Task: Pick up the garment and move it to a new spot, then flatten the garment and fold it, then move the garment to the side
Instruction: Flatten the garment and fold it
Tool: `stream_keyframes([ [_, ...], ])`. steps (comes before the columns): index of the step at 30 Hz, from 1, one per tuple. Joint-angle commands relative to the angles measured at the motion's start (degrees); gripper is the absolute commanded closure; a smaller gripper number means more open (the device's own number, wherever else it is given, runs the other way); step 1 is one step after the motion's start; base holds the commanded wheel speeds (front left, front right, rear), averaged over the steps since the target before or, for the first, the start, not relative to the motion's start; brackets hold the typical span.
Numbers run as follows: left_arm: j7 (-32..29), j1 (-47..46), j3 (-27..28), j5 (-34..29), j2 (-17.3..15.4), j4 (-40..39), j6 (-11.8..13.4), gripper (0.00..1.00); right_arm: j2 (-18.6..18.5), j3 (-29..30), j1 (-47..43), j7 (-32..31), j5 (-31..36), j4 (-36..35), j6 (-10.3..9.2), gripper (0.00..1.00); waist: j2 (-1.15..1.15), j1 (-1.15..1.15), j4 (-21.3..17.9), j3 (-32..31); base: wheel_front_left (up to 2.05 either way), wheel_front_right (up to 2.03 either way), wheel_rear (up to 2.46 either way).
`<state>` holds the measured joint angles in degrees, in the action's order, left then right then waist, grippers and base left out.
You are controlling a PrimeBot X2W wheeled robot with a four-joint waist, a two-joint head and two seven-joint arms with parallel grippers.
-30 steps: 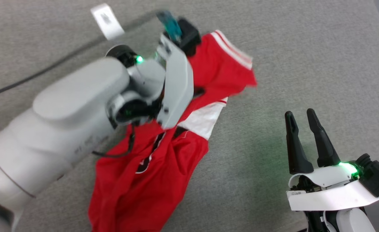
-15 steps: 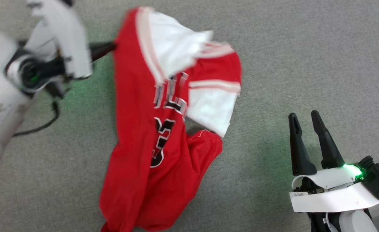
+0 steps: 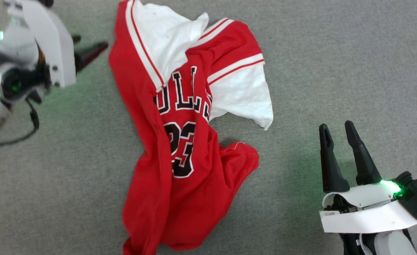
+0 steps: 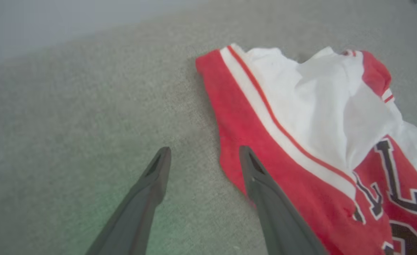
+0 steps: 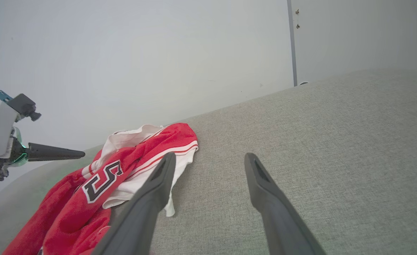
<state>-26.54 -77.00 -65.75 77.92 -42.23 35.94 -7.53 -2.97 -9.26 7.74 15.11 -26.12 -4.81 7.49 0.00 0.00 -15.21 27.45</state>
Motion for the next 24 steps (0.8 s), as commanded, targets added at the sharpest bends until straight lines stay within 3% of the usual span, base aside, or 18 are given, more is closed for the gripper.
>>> stream_keyframes([
  [1,0.37,-2.29,-0.43,-1.26,0.38,-1.44,0.08,0.0,0.11,-0.02,0.54,0.05,0.37,0.29,0.0,0.0,0.0,0.0,0.42,-0.55,0.0,0.0,0.0],
  [5,-1.91,-4.59,-1.64,-0.89,3.52,-4.82,0.08,0.0,0.12,-0.21,0.29,0.05,0.26,0.65,0.0,0.0,0.0,0.0,0.72,-1.13,0.0,0.0,0.0],
  [12,-12.52,-6.47,-5.23,-0.51,9.55,-8.18,0.35,0.0,0.11,-1.06,0.71,0.05,-0.63,0.64,0.0,0.0,0.0,0.0,-0.31,-0.6,0.0,0.0,0.0],
  [17,-16.75,-7.94,-6.69,-5.64,10.12,-7.49,0.83,0.0,0.12,-1.41,0.71,0.05,-1.57,0.31,0.0,0.0,0.0,0.0,-1.98,0.12,0.0,0.0,0.0],
  [24,-15.72,-6.43,-6.66,-6.26,10.54,-4.61,0.73,0.0,0.12,-1.59,0.03,0.05,-2.69,0.19,0.0,0.0,0.0,0.0,-3.22,0.45,0.0,0.0,0.0],
])
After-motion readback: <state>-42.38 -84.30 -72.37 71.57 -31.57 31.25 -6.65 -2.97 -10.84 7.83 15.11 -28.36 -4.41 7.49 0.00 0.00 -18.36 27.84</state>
